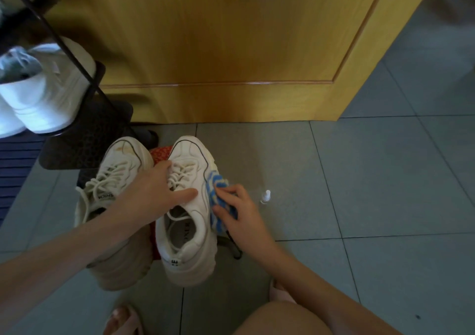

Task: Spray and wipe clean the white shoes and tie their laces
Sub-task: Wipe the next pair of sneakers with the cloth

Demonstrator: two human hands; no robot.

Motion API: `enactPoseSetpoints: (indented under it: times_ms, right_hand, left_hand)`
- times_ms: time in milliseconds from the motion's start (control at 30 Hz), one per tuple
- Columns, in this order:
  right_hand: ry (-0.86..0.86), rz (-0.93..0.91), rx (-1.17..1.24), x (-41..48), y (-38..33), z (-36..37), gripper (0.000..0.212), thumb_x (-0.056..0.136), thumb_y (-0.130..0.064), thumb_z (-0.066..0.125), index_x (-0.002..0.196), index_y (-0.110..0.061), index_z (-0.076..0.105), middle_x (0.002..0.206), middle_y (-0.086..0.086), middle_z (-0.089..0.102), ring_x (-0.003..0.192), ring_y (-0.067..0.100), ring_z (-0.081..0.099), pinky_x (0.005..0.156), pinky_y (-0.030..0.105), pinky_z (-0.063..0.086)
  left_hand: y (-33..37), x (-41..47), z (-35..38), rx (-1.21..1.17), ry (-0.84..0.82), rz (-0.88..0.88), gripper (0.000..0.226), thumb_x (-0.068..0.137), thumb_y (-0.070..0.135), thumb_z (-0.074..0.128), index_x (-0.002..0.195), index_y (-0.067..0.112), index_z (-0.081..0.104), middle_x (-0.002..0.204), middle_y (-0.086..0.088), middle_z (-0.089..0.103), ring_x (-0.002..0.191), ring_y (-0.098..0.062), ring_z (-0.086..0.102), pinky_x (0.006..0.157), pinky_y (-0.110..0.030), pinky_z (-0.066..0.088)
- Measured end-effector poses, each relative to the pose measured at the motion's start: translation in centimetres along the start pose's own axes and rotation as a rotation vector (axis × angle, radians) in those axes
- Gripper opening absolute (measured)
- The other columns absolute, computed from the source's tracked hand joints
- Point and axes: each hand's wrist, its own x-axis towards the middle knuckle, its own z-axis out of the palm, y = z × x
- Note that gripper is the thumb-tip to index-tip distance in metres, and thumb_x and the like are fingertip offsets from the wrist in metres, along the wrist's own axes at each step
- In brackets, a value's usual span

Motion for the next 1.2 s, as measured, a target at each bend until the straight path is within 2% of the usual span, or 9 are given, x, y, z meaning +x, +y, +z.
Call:
enactPoseSetpoints:
  times_ms: [167, 267, 367, 567, 733, 800, 933, 1133, 1200]
  right_hand:
    - [-0.110, 0.079, 0.052, -1.3, 0.5, -1.6, 0.028, 0.088, -0.010, 0.063, 0.116, -0.008, 0.064, 0.097, -0.008, 0.054, 0.087, -0.007, 0.054, 0.084, 0.009, 0.040]
    - [0.062, 0.031, 0.125, 1.9, -1.6, -3.0, 0.025, 0.093, -0.013, 0.055, 0.117, -0.016, 0.062, 0.102, -0.010, 0.053, 0.091, -0.006, 0.056, 0.082, 0.009, 0.046]
    - [0.079, 0.019, 0.008, 6.4, -3.8, -1.8, 0.037, 0.097, -0.015, 0.048, 0.135, -0.012, 0.049, 0.120, 0.001, 0.045, 0.107, 0.007, 0.048, 0.088, 0.004, 0.037]
    - [0.002, -0.089, -0.402, 5.9, -3.3, 0.7, 0.044, 0.100, -0.013, 0.038, 0.144, -0.008, 0.033, 0.132, 0.016, 0.033, 0.118, 0.027, 0.031, 0.097, 0.022, 0.026]
    - [-0.175, -0.092, -0.362, 3.0, -3.7, -0.3, 0.044, 0.097, -0.010, 0.047, 0.140, -0.008, 0.040, 0.125, 0.011, 0.036, 0.120, 0.023, 0.033, 0.100, 0.015, 0.022]
    - [-0.204, -0.114, -0.363, 1.6, -4.1, -0.2, 0.040, 0.095, -0.007, 0.049, 0.135, -0.007, 0.047, 0.125, 0.011, 0.038, 0.119, 0.023, 0.035, 0.103, 0.017, 0.023]
    - [-0.278, -0.083, -0.337, -0.2, -4.9, -1.1, 0.028, 0.093, -0.005, 0.052, 0.121, -0.002, 0.057, 0.114, 0.011, 0.042, 0.103, 0.016, 0.044, 0.086, 0.003, 0.028]
    - [-0.346, 0.002, -0.371, -2.2, -6.0, -1.9, 0.020, 0.092, -0.007, 0.055, 0.105, 0.006, 0.062, 0.084, -0.010, 0.037, 0.076, 0.002, 0.041, 0.069, -0.003, 0.028]
    - [-0.370, 0.067, -0.284, -3.6, -6.2, -2.5, 0.017, 0.090, -0.006, 0.059, 0.100, 0.005, 0.067, 0.076, -0.010, 0.045, 0.066, -0.003, 0.048, 0.063, 0.001, 0.034]
  left_hand:
    - [-0.1, 0.0, -0.2, 0.008, -0.015, 0.003, 0.087, 0.076, 0.050, 0.068, 0.145, 0.016, 0.028, 0.143, -0.005, 0.041, 0.127, -0.024, 0.042, 0.096, -0.032, 0.035]
    - [-0.1, 0.0, -0.2, 0.005, -0.024, -0.006, 0.087, 0.076, 0.051, 0.067, 0.145, 0.016, 0.027, 0.143, -0.005, 0.042, 0.126, -0.024, 0.043, 0.094, -0.031, 0.036]
    - [-0.1, -0.1, -0.2, -0.007, -0.017, -0.003, 0.086, 0.077, 0.050, 0.067, 0.145, 0.015, 0.028, 0.142, -0.005, 0.042, 0.125, -0.022, 0.044, 0.091, -0.029, 0.036]
    - [0.1, -0.5, -0.2, -0.049, 0.001, 0.039, 0.076, 0.081, 0.041, 0.066, 0.143, 0.012, 0.032, 0.136, -0.005, 0.048, 0.107, -0.013, 0.047, 0.079, -0.022, 0.031]
    - [0.1, -0.9, -0.3, -0.099, -0.016, 0.061, 0.035, 0.084, 0.033, 0.066, 0.112, 0.020, 0.050, 0.083, 0.012, 0.048, 0.070, 0.000, 0.042, 0.055, -0.015, 0.031]
    - [0.0, -1.0, -0.4, -0.103, -0.003, 0.073, 0.023, 0.084, 0.030, 0.066, 0.101, 0.020, 0.054, 0.084, 0.008, 0.051, 0.079, -0.010, 0.050, 0.058, -0.020, 0.034]
    - [0.2, -1.2, -0.5, -0.044, 0.017, 0.069, 0.054, 0.084, 0.035, 0.066, 0.125, 0.002, 0.052, 0.121, -0.013, 0.058, 0.102, -0.025, 0.053, 0.076, -0.027, 0.036]
    - [-0.2, -1.0, -0.4, -0.058, 0.023, 0.055, 0.054, 0.084, 0.038, 0.065, 0.123, 0.003, 0.051, 0.092, -0.004, 0.054, 0.088, -0.020, 0.047, 0.075, -0.029, 0.036]
    - [-0.2, -1.0, -0.5, -0.062, -0.002, 0.046, 0.055, 0.085, 0.040, 0.063, 0.125, 0.005, 0.050, 0.101, -0.006, 0.058, 0.099, -0.026, 0.051, 0.077, -0.031, 0.037]
